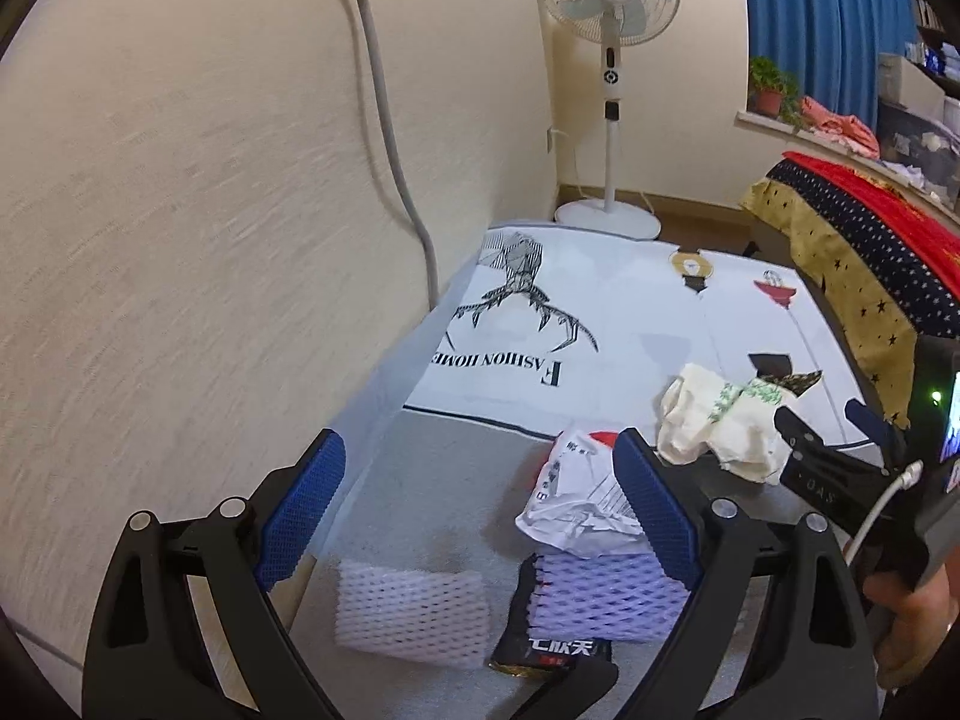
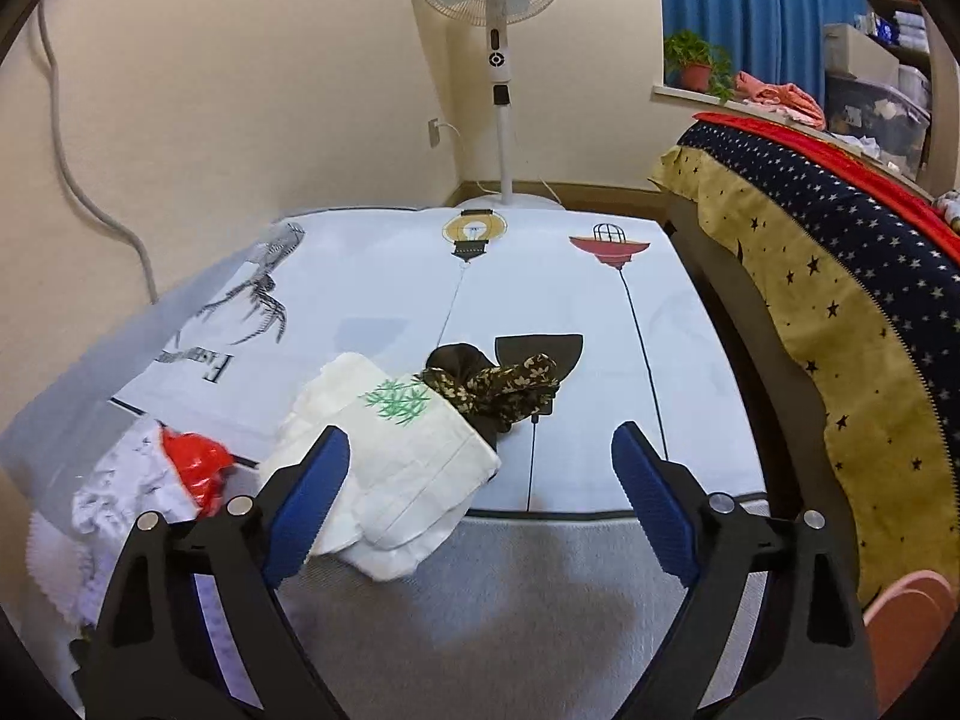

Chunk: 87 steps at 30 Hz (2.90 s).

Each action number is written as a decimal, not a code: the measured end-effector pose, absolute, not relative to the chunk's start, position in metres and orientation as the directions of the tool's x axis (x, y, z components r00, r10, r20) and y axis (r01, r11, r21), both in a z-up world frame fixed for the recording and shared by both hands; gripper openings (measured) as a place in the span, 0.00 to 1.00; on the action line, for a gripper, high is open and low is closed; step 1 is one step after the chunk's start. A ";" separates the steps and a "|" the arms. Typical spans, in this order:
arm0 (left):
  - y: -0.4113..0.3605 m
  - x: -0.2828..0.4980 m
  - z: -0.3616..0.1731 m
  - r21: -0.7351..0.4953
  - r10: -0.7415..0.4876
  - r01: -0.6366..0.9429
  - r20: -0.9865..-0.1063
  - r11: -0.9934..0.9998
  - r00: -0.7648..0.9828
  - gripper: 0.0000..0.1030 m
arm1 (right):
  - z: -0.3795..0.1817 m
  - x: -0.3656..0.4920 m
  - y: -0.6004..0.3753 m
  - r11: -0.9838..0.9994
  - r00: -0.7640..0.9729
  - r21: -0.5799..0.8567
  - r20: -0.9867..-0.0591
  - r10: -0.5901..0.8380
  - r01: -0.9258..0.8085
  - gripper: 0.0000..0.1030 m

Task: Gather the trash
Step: 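Close the right tool on the white bag with green print and lift it, then close the left tool on the crumpled white paper while the right tool holds the white bag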

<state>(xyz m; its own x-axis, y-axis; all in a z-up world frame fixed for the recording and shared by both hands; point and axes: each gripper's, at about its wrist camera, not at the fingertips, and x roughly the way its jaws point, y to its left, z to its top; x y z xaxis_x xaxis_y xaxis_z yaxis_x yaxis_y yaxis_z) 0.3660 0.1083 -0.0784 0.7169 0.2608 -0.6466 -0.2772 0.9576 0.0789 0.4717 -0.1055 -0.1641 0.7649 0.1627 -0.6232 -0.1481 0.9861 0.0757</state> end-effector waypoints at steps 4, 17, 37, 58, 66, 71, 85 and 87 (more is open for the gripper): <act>0.108 0.369 -0.082 0.077 0.254 -0.273 -0.658 0.959 0.709 0.85 | -0.172 0.481 -0.104 0.971 0.724 0.133 -0.648 0.236 -0.197 0.76; 0.103 0.365 -0.081 0.102 0.267 -0.265 -0.647 0.959 0.714 0.85 | -0.169 0.462 -0.100 0.931 0.693 0.198 -0.623 0.361 -0.307 0.00; 0.099 0.365 -0.081 0.116 0.261 -0.245 -0.647 0.962 0.716 0.85 | -0.173 0.489 -0.073 0.934 0.677 0.206 -0.646 0.353 -0.291 0.61; 0.106 0.367 -0.084 0.138 0.308 -0.291 -0.651 0.947 0.693 0.85 | -0.148 0.450 -0.067 0.858 0.660 0.236 -0.558 0.504 -0.456 0.02; 0.110 0.365 -0.079 0.120 0.310 -0.304 -0.622 0.945 0.719 0.85 | -0.103 0.427 -0.065 0.864 0.713 0.113 -0.517 0.474 -0.491 0.01; 0.112 0.361 -0.076 0.087 0.296 -0.307 -0.597 0.948 0.746 0.85 | -0.068 0.409 -0.070 0.869 0.741 0.054 -0.499 0.449 -0.491 0.01; 0.071 0.367 -0.118 -0.053 0.043 -0.089 -0.573 0.995 0.819 0.85 | -0.010 0.291 -0.151 0.929 0.810 -0.088 -0.524 0.264 -0.360 0.01; 0.067 0.373 -0.128 -0.042 0.040 -0.080 -0.588 0.996 0.808 0.85 | -0.010 0.279 -0.165 0.938 0.815 -0.081 -0.524 0.247 -0.337 0.01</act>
<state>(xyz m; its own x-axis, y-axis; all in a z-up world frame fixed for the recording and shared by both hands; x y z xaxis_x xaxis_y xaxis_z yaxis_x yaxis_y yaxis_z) 0.3729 0.0667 -0.1279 0.8077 0.0399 -0.5882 -0.0799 0.9959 -0.0420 0.2790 -0.1650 -0.0103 0.8149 0.2470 -0.5244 -0.3366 0.9381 -0.0812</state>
